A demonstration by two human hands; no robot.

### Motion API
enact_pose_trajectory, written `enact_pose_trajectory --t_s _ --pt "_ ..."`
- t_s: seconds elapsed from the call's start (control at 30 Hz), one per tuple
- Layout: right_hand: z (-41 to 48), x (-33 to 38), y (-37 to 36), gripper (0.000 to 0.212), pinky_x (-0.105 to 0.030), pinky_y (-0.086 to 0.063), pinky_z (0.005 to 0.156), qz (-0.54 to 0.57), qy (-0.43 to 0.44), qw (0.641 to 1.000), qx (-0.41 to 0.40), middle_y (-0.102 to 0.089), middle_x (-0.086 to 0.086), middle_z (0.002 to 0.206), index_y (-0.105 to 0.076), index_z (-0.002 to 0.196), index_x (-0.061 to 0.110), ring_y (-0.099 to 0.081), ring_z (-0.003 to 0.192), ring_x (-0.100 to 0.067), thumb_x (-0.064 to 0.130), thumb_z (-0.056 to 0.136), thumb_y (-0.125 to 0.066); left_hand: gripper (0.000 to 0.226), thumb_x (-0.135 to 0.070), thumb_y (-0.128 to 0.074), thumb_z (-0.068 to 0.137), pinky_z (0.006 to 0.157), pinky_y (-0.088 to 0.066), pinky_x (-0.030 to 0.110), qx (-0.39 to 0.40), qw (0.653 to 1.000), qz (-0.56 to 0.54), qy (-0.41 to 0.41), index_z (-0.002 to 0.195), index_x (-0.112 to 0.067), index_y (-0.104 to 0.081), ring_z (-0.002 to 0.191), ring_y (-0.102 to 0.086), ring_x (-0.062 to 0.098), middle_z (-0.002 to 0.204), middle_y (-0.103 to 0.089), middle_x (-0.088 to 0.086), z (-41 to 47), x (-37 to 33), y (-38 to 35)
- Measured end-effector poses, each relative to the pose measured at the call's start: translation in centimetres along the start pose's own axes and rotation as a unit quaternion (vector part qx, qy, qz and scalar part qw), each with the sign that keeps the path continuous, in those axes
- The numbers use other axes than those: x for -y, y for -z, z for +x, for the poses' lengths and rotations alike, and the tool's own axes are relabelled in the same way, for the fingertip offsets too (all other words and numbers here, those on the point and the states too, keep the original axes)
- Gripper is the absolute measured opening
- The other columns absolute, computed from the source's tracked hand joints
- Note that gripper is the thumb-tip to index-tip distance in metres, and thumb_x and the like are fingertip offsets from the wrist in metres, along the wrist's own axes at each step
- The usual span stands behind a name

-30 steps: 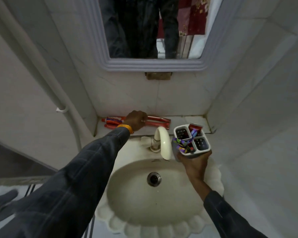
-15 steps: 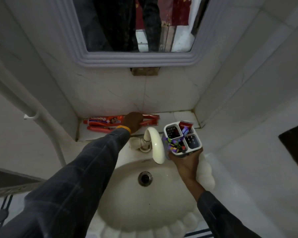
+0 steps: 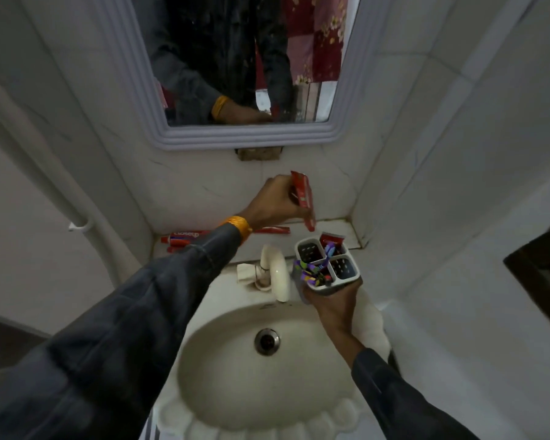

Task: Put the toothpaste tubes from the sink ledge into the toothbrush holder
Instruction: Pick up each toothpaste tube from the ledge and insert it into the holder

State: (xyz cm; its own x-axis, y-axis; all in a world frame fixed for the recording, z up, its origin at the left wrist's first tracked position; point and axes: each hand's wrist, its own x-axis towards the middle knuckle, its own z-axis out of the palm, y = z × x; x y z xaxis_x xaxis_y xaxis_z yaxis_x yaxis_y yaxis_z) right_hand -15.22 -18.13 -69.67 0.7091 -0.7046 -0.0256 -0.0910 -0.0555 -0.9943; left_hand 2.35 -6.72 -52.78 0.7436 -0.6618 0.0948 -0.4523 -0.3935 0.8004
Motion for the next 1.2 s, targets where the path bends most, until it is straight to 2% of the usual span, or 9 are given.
enact_pose_trajectory --t_s 0.2,0.33,0.43,0.63,0.73,0.8,1.0,1.1,1.2 --pt "0.2 0.3 1.2 0.094 0.000 -0.049 0.073 0.059 0.013 0.998 0.018 -0.056 0.008 0.117 -0.035 0.129 0.006 -0.061 0.096 0.026 -0.029 0.057 -0.085 0.032 -0.029 -0.089 0.064 0.066 -0.055 0.023 0.027 0.997 0.067 -0.040 0.080 -0.014 -0.066 0.072 -0.069 0.014 0.080 -0.072 -0.001 1.0 -5.6 -7.1" --pt "0.6 -0.7 1.3 0.106 0.001 -0.046 0.085 0.007 0.019 1.000 0.019 -0.056 -0.002 0.130 -0.038 0.139 0.005 -0.056 0.108 0.026 -0.007 0.054 -0.098 0.030 -0.030 -0.086 0.065 0.065 -0.048 0.025 0.050 0.987 0.144 -0.058 0.071 -0.023 -0.058 0.068 -0.062 0.016 0.075 -0.067 -0.003 1.0 -4.5 -9.1" --pt "0.8 -0.6 1.1 0.108 0.001 -0.044 0.090 -0.015 0.030 0.999 0.042 -0.057 -0.006 0.136 -0.039 0.144 0.002 -0.054 0.114 0.024 0.001 0.055 -0.100 0.017 -0.019 -0.083 0.069 0.071 -0.055 0.031 0.072 0.973 0.213 -0.054 0.079 -0.014 -0.071 0.073 -0.065 0.021 0.083 -0.075 0.005 1.1 -3.2 -9.4" --pt "0.9 -0.6 1.4 0.110 -0.002 -0.048 0.087 -0.005 0.016 0.999 0.045 -0.057 0.003 0.133 -0.038 0.143 0.009 -0.056 0.117 0.018 0.000 0.054 -0.100 0.014 -0.016 -0.083 0.071 0.073 -0.058 0.027 0.062 0.977 0.200 -0.051 0.082 -0.014 -0.075 0.076 -0.071 0.017 0.084 -0.078 0.002 1.4 -1.7 -10.0" --pt "1.0 -0.6 1.5 0.106 -0.008 -0.052 0.089 0.004 0.003 0.999 0.037 -0.058 0.011 0.132 -0.038 0.136 0.022 -0.060 0.117 0.013 -0.003 0.053 -0.100 0.012 -0.024 -0.081 0.074 0.067 -0.052 0.020 0.002 0.988 0.154 -0.022 0.080 -0.016 -0.074 0.070 -0.067 0.012 0.083 -0.077 0.000 1.7 -0.4 -8.5" --pt "1.1 -0.9 1.5 0.106 -0.017 -0.056 0.094 0.001 0.002 1.000 0.030 -0.061 0.005 0.136 -0.041 0.137 0.020 -0.063 0.120 0.005 -0.001 0.052 -0.101 0.012 -0.022 -0.078 0.078 0.075 -0.056 0.027 -0.031 0.987 0.155 0.025 0.086 -0.015 -0.074 0.079 -0.069 0.017 0.090 -0.077 0.003 2.0 1.9 -6.8" --pt "1.2 -1.5 1.0 0.111 -0.048 -0.061 0.096 0.008 -0.001 1.000 0.015 -0.064 0.001 0.138 -0.041 0.137 0.020 -0.067 0.122 -0.012 0.005 0.048 -0.105 0.038 -0.029 -0.072 0.085 0.097 -0.047 0.036 0.023 0.963 0.227 0.145 0.118 -0.011 -0.064 0.114 -0.061 0.034 0.124 -0.065 0.011 2.7 9.6 -4.0" --pt "1.3 -1.9 0.9 0.112 -0.053 -0.060 0.097 0.000 0.007 1.000 0.008 -0.064 0.000 0.139 -0.042 0.138 0.021 -0.067 0.123 -0.016 0.008 0.047 -0.106 0.031 -0.023 -0.062 0.092 0.097 -0.047 0.039 0.033 0.953 0.259 0.154 0.120 -0.011 -0.062 0.114 -0.060 0.037 0.125 -0.064 0.017 3.4 12.1 -4.6" --pt "1.5 -2.1 0.8 0.112 -0.043 -0.059 0.100 -0.007 0.013 1.000 0.006 -0.063 0.000 0.139 -0.041 0.140 0.015 -0.066 0.125 -0.015 0.003 0.049 -0.104 0.023 -0.016 -0.054 0.094 0.095 -0.051 0.042 0.060 0.941 0.299 0.144 0.113 -0.008 -0.065 0.109 -0.063 0.038 0.118 -0.067 0.019 3.7 14.0 -5.3"
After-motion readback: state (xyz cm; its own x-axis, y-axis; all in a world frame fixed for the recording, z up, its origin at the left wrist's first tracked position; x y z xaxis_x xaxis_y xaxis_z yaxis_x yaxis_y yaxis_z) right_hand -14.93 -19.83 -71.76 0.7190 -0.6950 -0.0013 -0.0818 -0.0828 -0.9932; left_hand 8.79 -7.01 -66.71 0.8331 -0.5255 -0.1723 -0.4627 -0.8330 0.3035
